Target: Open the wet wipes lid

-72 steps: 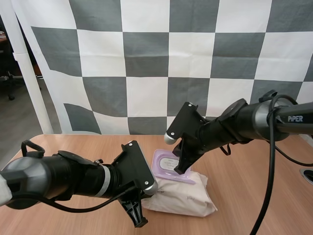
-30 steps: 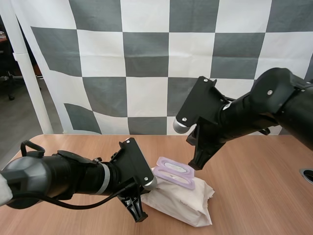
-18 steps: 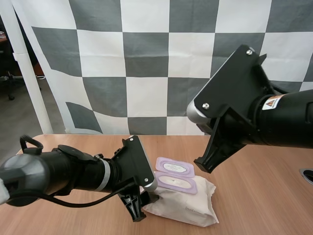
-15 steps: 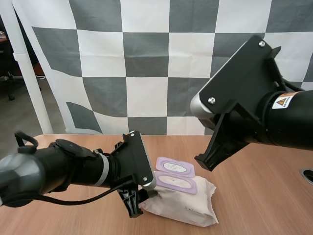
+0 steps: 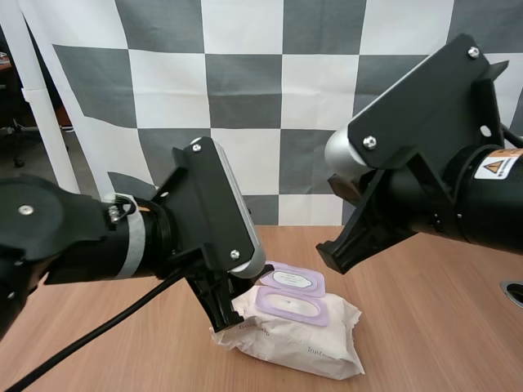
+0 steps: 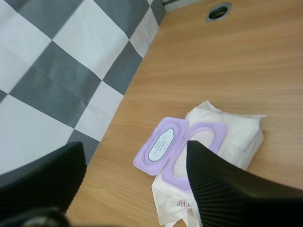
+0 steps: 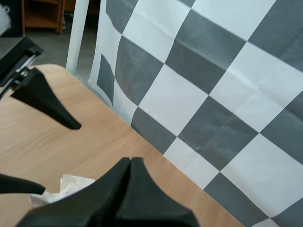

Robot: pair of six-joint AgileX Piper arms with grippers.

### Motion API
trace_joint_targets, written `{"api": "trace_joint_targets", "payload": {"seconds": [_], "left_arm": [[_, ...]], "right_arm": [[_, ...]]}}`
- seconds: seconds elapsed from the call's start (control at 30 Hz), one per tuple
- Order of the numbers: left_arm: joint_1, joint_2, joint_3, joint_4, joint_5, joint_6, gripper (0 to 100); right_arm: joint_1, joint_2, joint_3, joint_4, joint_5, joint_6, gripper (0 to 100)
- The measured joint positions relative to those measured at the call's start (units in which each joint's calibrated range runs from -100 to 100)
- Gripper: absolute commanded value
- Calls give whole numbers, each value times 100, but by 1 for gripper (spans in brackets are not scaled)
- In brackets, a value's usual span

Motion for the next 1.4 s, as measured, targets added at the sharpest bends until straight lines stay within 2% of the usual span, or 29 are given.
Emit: {"api": "trace_joint_targets", "payload": {"seconds": [0.03,0.07,0.1,0.13,0.23,0.43,0.57,0.73,0.83,1.17,1.33,1.4], "left_arm": [[0,0,-26,0,22,-37,61],[0,-118,-55,0,41,-86,45],[0,-118,-55,0,41,-86,38],[0,-320,-101,0,65,-170,0],[0,-1503,-418,-53,-112,-719,0],[0,-2352,-430,76,-1009,-1377,0],[-7,-3200,-433,838,-2505,-2250,0],[-7,-3220,-203,1698,-3848,-2993,0],[-7,-3220,69,2126,-4539,-3373,0],[-30,-3220,2052,3944,-6359,-4929,0],[-30,-3220,3106,4777,-6919,-5703,0],[-20,-3220,3468,4907,-6940,-5983,0]], "right_arm": [[0,-14,0,0,0,0,0],[0,-48,0,-1,-20,0,0],[0,-64,0,18,-37,0,0],[0,-125,0,14,-38,0,0],[0,-632,0,30,-369,258,0],[0,-1036,63,-5,-1015,414,0],[0,-1515,701,-260,-2143,802,0],[11,-1555,1436,-734,-3464,1269,0],[11,-1555,1928,-767,-4237,1410,0],[11,-1555,3953,-759,-6944,1536,0],[11,-1555,4909,-626,-7850,1536,0],[11,-1555,5143,-531,-8112,1536,0]]}}
